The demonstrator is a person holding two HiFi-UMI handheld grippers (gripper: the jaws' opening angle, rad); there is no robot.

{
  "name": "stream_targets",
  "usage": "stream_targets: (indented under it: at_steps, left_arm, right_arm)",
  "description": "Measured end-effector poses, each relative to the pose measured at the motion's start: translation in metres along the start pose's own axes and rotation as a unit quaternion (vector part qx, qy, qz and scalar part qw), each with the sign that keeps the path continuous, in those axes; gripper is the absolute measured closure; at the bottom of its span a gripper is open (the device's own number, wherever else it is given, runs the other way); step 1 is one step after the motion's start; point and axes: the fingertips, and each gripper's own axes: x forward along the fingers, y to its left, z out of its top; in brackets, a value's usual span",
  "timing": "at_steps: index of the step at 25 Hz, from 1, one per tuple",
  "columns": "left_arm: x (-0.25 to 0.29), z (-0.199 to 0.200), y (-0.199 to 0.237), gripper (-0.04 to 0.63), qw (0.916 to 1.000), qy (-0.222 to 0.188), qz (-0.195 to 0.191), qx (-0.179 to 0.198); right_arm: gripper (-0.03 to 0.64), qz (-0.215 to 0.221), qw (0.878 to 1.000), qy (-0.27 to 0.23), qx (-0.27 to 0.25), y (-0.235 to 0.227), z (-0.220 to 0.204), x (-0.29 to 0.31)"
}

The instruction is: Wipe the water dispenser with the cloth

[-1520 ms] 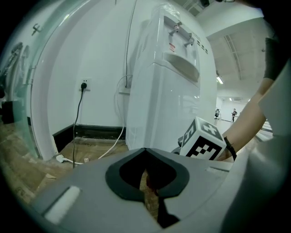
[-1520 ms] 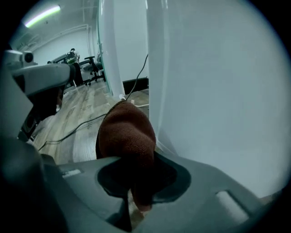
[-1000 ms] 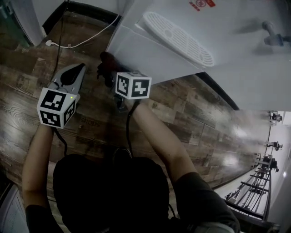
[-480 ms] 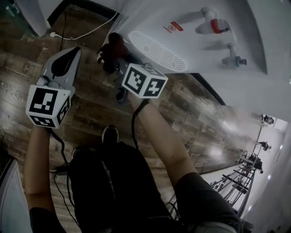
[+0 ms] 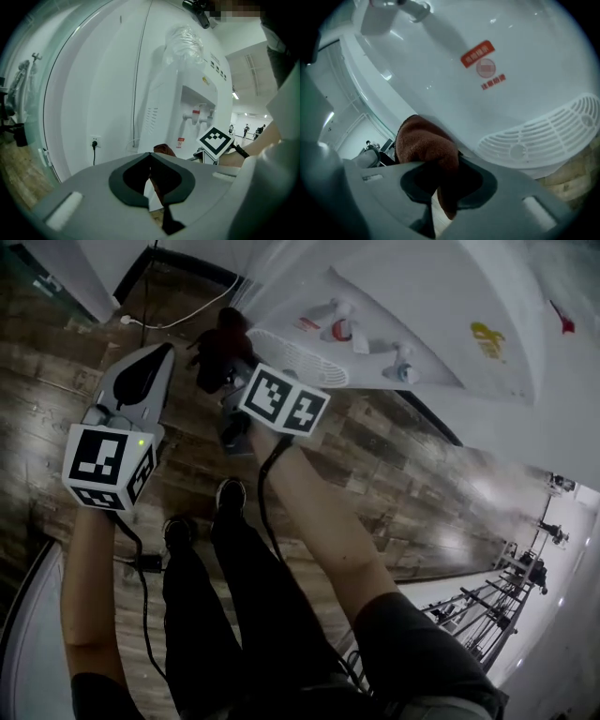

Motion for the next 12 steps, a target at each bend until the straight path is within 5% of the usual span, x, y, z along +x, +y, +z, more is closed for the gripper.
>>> stream_targets:
  at_steps: [12]
  left_arm:
    - [-0.029,0.105,-0.031,0.577,0.9996,0.007,-0.027,0.006]
  right_arm:
    - [0.552,0.030,0.997,-0.054,0.040,0.103,0.072,-0.070]
